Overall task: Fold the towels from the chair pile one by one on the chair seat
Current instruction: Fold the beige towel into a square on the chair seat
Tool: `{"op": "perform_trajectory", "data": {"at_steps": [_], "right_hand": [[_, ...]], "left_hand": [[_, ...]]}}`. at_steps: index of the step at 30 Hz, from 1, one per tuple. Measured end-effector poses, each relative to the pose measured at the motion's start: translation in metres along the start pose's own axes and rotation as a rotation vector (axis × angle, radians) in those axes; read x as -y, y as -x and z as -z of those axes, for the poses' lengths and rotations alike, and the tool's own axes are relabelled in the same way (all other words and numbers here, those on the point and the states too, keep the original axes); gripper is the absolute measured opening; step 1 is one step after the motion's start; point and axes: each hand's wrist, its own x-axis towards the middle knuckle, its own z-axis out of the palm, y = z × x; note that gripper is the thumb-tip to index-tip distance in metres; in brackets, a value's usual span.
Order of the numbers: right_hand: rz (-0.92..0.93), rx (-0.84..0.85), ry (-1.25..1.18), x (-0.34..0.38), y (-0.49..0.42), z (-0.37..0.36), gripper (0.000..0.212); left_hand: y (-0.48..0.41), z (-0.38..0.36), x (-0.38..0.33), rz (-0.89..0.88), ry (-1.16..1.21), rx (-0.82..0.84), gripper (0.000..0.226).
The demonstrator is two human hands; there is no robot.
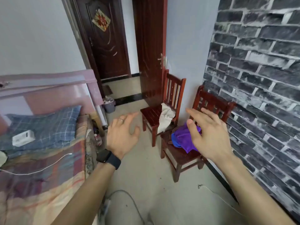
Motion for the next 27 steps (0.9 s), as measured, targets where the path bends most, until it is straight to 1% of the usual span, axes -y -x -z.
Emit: {"op": "perform_trajectory", "data": {"at_steps": [3, 5, 7, 10, 16, 19, 22, 27], "right_hand": [[-0.094, 0.142, 0.008, -0.016, 0.002, -0.058, 0.048], [-0.114, 0.221, -0.006, -0.031, 0.002, -0.102, 0.050], [-0.111, 0.252, -0.011, -0.042, -0.008, -0.141, 0.049], [-0.166, 0.318, -0.010, -0.050, -0.026, -0.192, 0.046], [-0.184, 0.406, 0.033, -0.056, -0.079, -0.264, 0.044], [-0.230, 0.438, 0.031, -0.066, -0.112, -0.295, 0.043], [-0.290, 0.457, -0.004, -0.079, -0.147, -0.326, 0.046], [-0.346, 0.397, -0.032, -0.115, -0.215, -0.388, 0.041]], "left_hand": [[0.007, -0.048, 0.028, 0.067, -0.007, 0.126, 0.047], [0.008, -0.079, 0.050, 0.121, 0.001, 0.220, 0.045], [-0.004, -0.106, 0.072, 0.147, 0.017, 0.301, 0.044], [-0.030, -0.138, 0.099, 0.174, 0.019, 0.428, 0.044], [-0.096, -0.186, 0.130, 0.204, 0.059, 0.573, 0.043], [-0.133, -0.213, 0.143, 0.221, 0.096, 0.601, 0.043], [-0.177, -0.244, 0.158, 0.239, 0.120, 0.617, 0.043], [-0.273, -0.310, 0.184, 0.214, 0.124, 0.638, 0.043]]}}
